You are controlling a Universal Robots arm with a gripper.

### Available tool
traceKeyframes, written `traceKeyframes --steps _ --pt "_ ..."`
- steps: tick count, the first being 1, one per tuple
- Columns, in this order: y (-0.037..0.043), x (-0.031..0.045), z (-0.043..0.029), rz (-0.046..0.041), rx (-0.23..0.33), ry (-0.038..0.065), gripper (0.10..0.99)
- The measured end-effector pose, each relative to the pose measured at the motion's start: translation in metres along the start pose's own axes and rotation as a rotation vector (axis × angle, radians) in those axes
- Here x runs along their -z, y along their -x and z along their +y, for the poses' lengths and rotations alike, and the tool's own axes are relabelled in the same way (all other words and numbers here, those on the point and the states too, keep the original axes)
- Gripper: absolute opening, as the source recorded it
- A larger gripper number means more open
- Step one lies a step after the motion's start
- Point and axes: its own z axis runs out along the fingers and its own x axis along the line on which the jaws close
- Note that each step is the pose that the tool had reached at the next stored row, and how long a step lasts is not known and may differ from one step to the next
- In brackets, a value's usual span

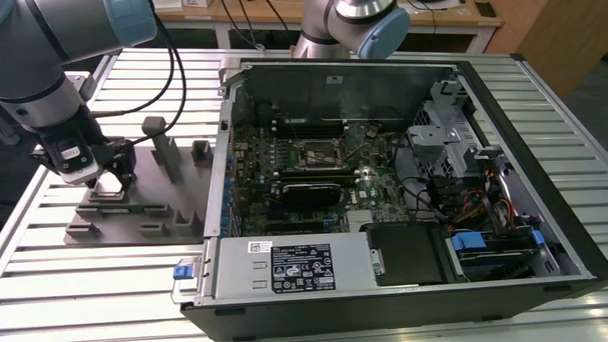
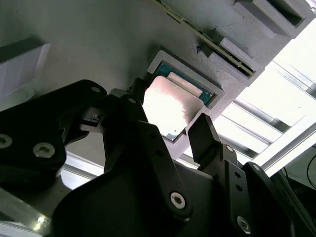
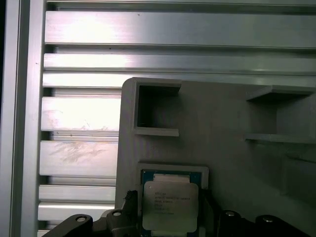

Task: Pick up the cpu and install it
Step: 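Pick up the cpu and move it towards the insertion slot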

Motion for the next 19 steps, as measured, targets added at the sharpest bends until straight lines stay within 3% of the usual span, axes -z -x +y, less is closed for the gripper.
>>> traceKeyframes --steps 4,5,6,15,16,17,19 --pt "0.0 0.0 0.0 0.0001 0.0 0.0 0.608" --pt "0.0 0.0 0.0 0.0002 0.0 0.0 0.545" --pt "0.0 0.0 0.0 0.0001 0.0 0.0 0.537" --pt "0.0 -0.0005 0.0 -0.0003 0.0 0.0 0.545" --pt "0.0 -0.0005 0.0 -0.0002 0.0 0.0 0.608" --pt "0.0 -0.0004 0.0 -0.0002 0.0 0.0 0.608" --pt "-0.0011 -0.0006 0.0 -0.0053 0.0 0.001 0.608"
